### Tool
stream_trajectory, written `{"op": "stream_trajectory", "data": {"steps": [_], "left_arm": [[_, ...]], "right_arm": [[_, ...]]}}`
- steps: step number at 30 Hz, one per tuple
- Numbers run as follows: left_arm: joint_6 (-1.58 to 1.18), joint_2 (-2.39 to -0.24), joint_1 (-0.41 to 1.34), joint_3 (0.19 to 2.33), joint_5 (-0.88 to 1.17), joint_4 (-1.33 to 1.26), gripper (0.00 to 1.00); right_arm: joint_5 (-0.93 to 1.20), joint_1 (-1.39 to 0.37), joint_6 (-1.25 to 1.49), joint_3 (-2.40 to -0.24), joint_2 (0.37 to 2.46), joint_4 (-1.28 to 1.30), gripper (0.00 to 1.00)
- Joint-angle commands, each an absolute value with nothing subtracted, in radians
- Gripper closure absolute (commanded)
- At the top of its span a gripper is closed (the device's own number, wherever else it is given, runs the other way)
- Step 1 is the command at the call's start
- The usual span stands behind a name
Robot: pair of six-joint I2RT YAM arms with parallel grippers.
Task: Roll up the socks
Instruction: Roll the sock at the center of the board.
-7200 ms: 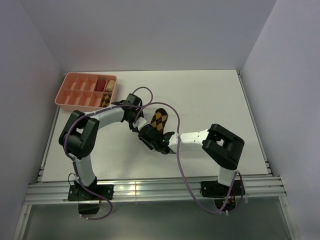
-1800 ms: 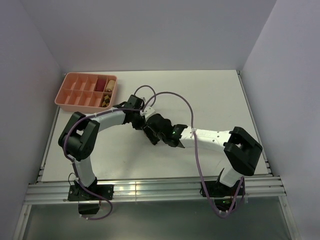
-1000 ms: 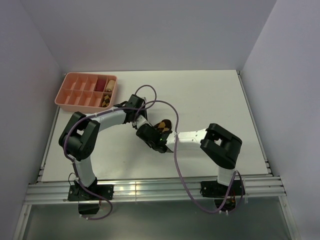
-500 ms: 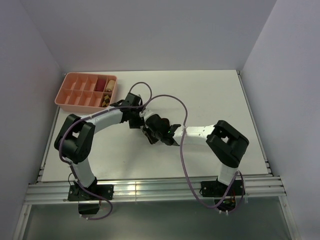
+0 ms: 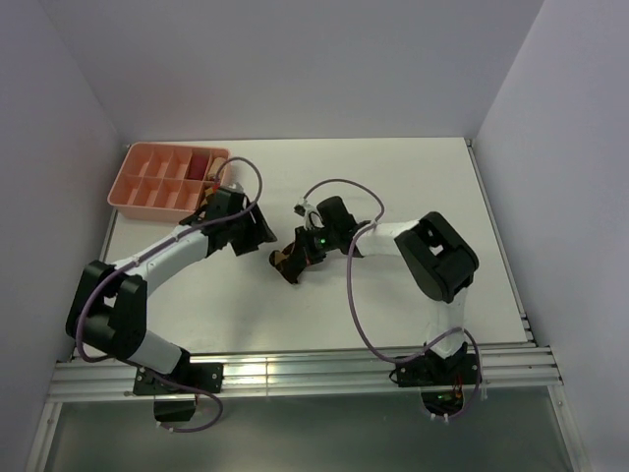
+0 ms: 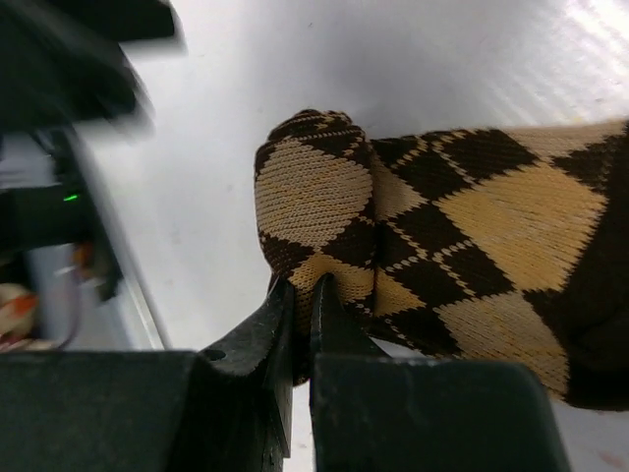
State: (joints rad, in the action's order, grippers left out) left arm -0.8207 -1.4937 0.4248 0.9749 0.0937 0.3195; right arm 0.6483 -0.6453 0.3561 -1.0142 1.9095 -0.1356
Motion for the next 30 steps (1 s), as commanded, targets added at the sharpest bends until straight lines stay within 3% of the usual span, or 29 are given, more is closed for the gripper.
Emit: {"op": "stream_trajectory", "data": {"steps": [1,7,18,22,23,26,30], "left_arm": [[-0.865,-1.477,0.469,0.893,0.152,0.275,0.36],[-0.919,-1.496,0.525,0.81,0.15,0.206,0.38],[-0.894,-1.638,0.535,0.853,0.097,0.206,0.45],[-0.882,-1.681,0.537,0.876,0.098,0.239,0.49],[-0.874,-1.686,0.538,0.891,0.094,0.25,0.49],[-0.861,-1.703,0.551,0.919,0.072,0.285,0.5],[-0.842,-1.738,0.558,0.956,0.081,0.317,0.51]], "right_arm": [[0.831,-0.623,0.434,-1.014,2.009,-0.031,1.0],[0.89,-0.589,0.482,-1.028,2.069,-0.048,1.0],[0.858,-0.572,0.494,-1.008,2.083,-0.043,1.0],[0.792,-0.572,0.453,-0.994,2.027,-0.021,0.82],[0.77,-0.574,0.445,-0.989,1.985,-0.02,0.73],[0.672,-0.58,0.404,-0.971,1.912,-0.008,0.59],[0.45,-0.613,0.354,-0.947,1.746,0.023,0.52]]}}
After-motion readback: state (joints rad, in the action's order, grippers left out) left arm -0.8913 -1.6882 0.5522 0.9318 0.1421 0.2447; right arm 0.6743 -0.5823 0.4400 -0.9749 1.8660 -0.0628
